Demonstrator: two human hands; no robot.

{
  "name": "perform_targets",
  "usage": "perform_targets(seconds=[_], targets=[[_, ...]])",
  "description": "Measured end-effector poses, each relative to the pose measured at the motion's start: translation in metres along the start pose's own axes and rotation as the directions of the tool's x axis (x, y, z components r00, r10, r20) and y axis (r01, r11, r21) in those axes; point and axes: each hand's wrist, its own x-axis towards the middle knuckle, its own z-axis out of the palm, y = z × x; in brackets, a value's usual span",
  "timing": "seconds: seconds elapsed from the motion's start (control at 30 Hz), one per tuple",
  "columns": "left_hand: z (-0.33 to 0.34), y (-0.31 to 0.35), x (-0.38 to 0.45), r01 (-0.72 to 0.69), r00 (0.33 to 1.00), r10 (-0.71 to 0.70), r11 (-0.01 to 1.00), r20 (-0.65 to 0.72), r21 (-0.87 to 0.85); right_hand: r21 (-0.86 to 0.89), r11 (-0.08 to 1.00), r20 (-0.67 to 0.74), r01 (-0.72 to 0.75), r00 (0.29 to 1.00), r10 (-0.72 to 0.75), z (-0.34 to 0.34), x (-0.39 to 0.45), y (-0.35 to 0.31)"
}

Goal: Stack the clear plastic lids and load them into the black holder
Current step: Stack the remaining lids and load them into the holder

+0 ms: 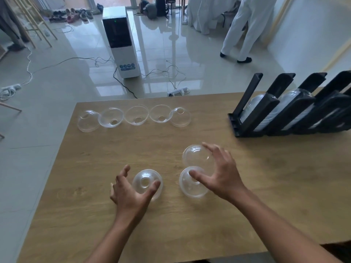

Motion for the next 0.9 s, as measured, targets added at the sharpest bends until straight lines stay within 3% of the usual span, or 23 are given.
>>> perform_targets(seconds=[0.2,0.37,0.5,0.67,0.77,0.9], targets=[[0.022,0.074,0.080,-0.298,0.954,0.300,0.947,-0.002,0.120,-0.100,0.995,-0.055,-0.029,0.998,0.024,0.038,-0.038,0.012],[0.068,0.134,0.153,-0.511,0.858,0.435,0.770,0.271,0.382,-0.002,1.000,-0.049,-0.031,0.998,0.030,0.060,-0.045,0.013],[0.100,0.158,0.191,-0.606,0.789,0.399,0.632,0.467,0.483,0.043,0.998,-0.036,-0.050,0.998,0.052,0.069,-0.050,0.019],[0.121,0.164,0.224,-0.649,0.752,0.304,0.496,0.585,0.577,0.034,0.999,0.025,-0.031,0.999,0.030,0.075,-0.052,0.026],[0.124,0.160,0.237,-0.659,0.743,0.270,0.460,0.612,0.595,0.029,0.999,0.055,-0.036,0.998,0.034,0.077,-0.054,0.030],[0.127,0.154,0.245,-0.662,0.734,0.268,0.486,0.624,0.570,0.027,0.999,0.075,-0.037,0.997,0.035,0.076,-0.054,0.031]])
